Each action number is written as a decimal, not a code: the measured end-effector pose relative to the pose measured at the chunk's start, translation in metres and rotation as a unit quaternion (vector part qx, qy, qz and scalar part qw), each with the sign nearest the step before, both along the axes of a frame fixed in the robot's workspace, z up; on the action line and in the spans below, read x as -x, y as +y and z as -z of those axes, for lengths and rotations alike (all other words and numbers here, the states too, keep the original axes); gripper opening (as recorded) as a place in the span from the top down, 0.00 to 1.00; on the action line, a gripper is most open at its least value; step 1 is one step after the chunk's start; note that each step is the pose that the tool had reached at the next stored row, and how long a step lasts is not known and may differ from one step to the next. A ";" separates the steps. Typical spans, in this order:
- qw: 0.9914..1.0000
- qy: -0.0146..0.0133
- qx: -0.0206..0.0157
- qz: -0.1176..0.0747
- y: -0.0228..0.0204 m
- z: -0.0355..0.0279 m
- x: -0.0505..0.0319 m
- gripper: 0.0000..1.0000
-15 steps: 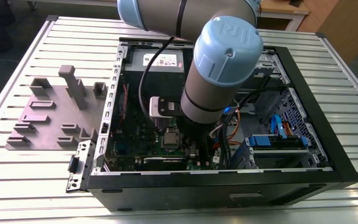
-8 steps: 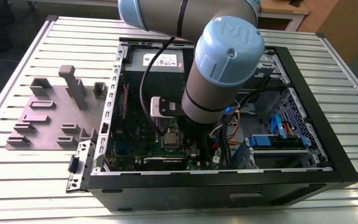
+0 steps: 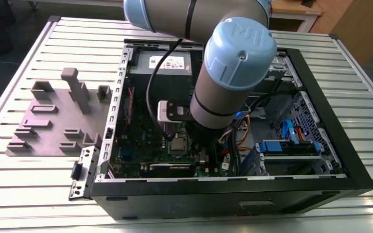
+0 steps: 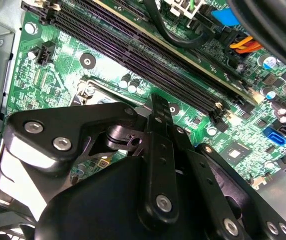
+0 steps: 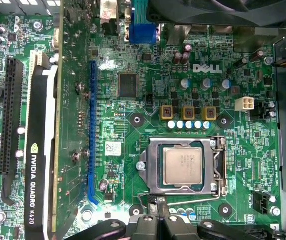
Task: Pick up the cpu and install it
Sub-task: 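Install the first cpu locking lever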
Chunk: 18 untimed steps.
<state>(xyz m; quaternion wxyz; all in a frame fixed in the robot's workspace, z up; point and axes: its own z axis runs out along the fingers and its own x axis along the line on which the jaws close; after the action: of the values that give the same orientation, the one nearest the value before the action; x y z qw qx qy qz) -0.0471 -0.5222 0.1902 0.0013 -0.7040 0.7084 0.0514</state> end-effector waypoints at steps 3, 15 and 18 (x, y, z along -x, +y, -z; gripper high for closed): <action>1.000 0.000 0.000 0.000 0.0000 0.0002 -0.0005 0.89; 1.000 0.000 -0.001 0.000 0.0000 0.0013 0.0044 0.89; 1.000 0.000 -0.001 0.000 0.0000 -0.0004 0.0046 0.89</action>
<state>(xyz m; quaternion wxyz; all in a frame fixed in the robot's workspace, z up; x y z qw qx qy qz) -0.0517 -0.5221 0.1906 0.0020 -0.7039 0.7084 0.0520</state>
